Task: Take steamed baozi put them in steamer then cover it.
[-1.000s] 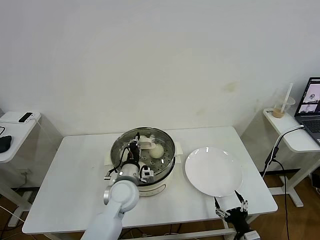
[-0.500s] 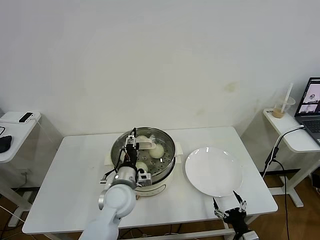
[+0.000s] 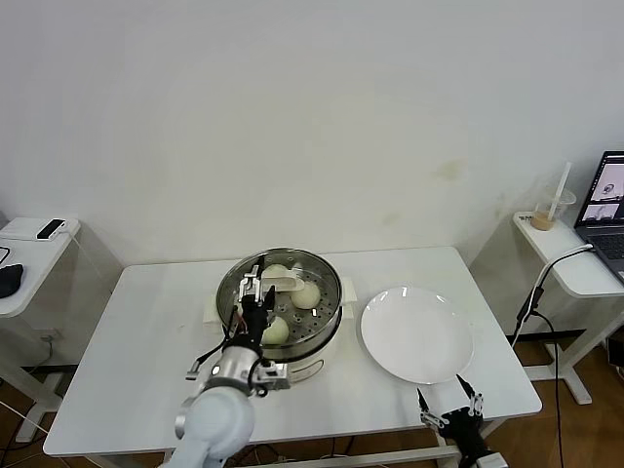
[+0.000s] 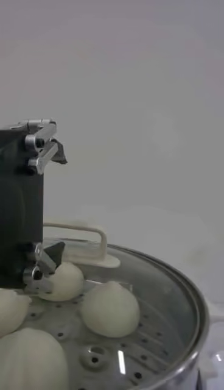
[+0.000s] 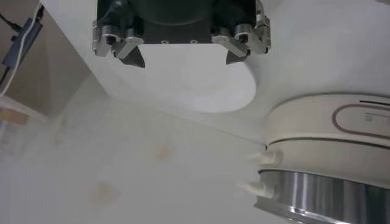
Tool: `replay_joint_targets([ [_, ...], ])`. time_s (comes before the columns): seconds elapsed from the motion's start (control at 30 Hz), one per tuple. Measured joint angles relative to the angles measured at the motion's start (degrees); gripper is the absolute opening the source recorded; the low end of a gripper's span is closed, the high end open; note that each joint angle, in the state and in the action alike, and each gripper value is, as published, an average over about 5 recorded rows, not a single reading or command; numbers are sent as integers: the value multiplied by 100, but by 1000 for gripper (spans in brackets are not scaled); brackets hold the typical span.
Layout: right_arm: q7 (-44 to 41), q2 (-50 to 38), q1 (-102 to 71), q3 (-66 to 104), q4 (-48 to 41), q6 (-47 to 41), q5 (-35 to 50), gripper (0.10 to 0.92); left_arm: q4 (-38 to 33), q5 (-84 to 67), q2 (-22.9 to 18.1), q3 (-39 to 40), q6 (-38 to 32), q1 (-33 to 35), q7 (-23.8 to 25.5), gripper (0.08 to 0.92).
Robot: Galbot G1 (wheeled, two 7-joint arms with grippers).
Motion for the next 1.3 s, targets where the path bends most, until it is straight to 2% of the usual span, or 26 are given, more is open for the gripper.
replay_joint_targets([
  [0.27, -17, -37, 51, -68, -26, -29, 153, 823, -578, -1279, 89, -681, -675, 931, -839, 823],
  [0.43, -24, -29, 55, -143, -35, -35, 246, 823, -621, -2972, -7, -1390, -1424, 1605, -1518, 823],
  [0.6, -6, -62, 53, -221, 17, -22, 348, 823, -657, -4797, -138, -2000, -1932, 2212, -1960, 823],
  [0.9, 60, -255, -53, -425, 171, -82, 686, 823, -723, -7318, -353, -2546, -2525, 3151, -2256, 823],
  [1.3, 229, -677, -408, -661, 639, -324, 1319, 823, -637, -8297, -615, -2644, -2874, 4002, -2343, 823],
])
